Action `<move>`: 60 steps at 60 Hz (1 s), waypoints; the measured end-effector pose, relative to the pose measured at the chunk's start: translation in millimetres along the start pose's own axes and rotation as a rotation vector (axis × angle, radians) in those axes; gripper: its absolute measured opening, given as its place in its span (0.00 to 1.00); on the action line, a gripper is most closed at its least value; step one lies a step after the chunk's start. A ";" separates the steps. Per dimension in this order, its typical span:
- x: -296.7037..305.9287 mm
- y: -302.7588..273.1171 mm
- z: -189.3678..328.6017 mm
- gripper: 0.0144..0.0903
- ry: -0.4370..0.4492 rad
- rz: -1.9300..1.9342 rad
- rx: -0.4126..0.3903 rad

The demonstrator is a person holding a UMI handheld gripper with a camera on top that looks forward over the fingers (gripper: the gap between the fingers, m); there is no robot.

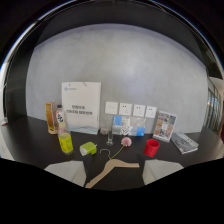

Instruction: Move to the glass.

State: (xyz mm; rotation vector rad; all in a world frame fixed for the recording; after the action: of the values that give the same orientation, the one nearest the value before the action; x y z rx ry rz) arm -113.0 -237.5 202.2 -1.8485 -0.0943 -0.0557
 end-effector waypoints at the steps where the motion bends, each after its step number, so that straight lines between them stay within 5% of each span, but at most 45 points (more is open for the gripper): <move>1: -0.1 -0.3 -0.4 0.93 0.002 0.001 0.001; 33: -29.6 41.3 -20.8 0.93 0.071 0.002 -0.073; 60: -30.8 28.4 139.9 0.94 0.008 0.025 -0.120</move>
State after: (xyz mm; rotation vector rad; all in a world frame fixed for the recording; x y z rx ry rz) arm -142.4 -111.9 133.7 -1.9685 -0.0637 -0.0525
